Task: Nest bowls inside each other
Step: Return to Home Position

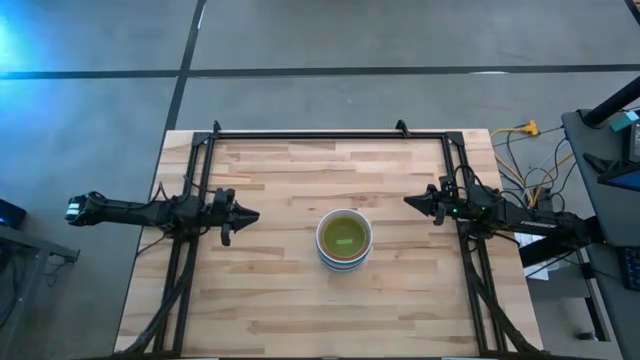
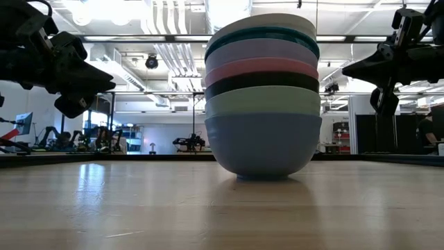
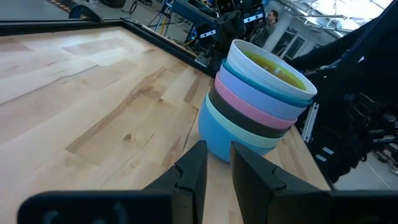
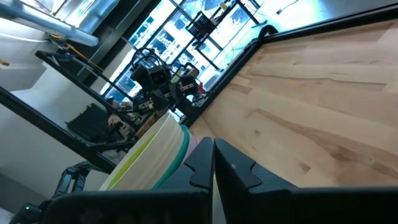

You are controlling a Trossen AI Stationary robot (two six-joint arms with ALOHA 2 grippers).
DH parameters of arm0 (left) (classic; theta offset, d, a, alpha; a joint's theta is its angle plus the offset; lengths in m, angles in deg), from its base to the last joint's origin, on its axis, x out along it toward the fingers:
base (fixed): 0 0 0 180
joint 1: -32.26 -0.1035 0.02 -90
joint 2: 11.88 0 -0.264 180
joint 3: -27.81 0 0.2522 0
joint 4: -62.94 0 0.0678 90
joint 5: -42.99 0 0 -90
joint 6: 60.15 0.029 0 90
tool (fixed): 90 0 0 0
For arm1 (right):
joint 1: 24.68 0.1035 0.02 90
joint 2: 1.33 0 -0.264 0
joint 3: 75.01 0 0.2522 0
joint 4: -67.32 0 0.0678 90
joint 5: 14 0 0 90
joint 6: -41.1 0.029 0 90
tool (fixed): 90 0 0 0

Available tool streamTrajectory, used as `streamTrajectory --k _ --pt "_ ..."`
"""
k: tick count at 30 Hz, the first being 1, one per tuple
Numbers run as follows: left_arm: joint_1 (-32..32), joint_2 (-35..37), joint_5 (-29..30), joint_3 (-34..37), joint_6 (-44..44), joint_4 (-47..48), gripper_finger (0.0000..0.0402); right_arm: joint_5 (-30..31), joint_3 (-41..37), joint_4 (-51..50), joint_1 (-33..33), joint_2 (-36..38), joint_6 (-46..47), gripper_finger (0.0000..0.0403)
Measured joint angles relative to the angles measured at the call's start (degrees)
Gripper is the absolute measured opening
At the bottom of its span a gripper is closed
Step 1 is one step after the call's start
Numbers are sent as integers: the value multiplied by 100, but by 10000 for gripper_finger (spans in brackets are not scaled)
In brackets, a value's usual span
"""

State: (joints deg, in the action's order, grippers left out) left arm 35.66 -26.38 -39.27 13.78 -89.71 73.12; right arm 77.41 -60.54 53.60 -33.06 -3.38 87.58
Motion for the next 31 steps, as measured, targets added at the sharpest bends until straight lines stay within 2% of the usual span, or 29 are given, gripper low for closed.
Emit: streamTrajectory --k 31 --pt "0 0 1 0 1 1 56 0 1 0 0 2 0 9"
